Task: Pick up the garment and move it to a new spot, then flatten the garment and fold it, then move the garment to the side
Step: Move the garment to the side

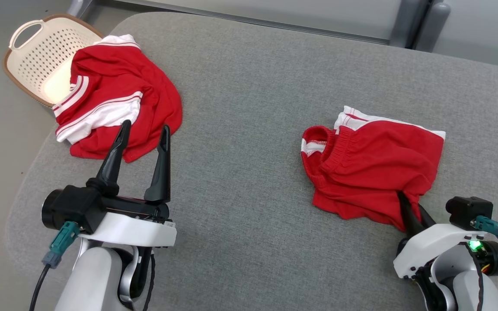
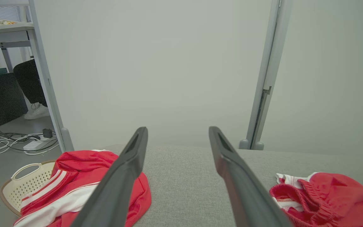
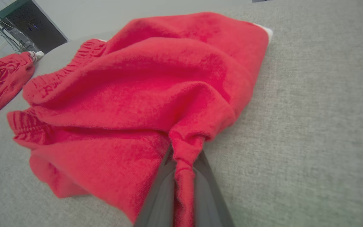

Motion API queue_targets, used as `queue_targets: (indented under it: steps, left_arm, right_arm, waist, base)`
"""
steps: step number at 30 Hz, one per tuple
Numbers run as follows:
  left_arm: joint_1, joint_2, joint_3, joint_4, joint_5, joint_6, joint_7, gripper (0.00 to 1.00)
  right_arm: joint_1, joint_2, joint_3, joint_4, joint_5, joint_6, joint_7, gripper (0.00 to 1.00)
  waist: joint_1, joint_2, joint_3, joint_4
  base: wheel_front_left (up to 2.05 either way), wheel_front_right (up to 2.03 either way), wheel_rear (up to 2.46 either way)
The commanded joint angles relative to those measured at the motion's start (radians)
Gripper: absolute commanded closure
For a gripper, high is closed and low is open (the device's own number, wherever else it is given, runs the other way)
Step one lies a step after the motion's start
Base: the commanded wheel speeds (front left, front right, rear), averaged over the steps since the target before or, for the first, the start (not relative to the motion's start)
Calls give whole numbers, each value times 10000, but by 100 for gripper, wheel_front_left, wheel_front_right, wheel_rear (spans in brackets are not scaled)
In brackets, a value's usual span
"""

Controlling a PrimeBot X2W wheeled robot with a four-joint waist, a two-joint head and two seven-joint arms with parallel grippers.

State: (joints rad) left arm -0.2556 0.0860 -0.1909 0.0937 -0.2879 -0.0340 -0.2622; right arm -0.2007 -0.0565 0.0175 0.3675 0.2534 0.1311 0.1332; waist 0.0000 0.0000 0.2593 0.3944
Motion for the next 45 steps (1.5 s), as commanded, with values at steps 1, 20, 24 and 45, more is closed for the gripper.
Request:
queue_targets:
  steps: [1,20,24,45]
  left_arm:
    - [-154,8,106,-42,27,-59,-20,0]
    - [-352,259,61,-788,712,-519,-16,0]
    - [-602,427,-260,-935,804,-646,35,0]
    - [-2910,1236,-2253,-2974,939,-951,857,0]
  right_arm:
    - [156,21,107,77,-39,-7,-59,100]
    - [267,-621,1261,-1760,16,-13,-21,100]
    - [-129,-1077,1733,-1698,340,-15,-184,100]
    - [-4195,-5004,-496,2151,761,-16,-1344,100]
  waist:
    - [0,0,36,-184]
    - [0,0,868,-4028]
    - [0,0,1288,-4831]
    - [0,0,4662,-5429]
  base:
    - [0,0,0]
    - [0,0,0]
    - [0,0,0]
    - [0,0,0]
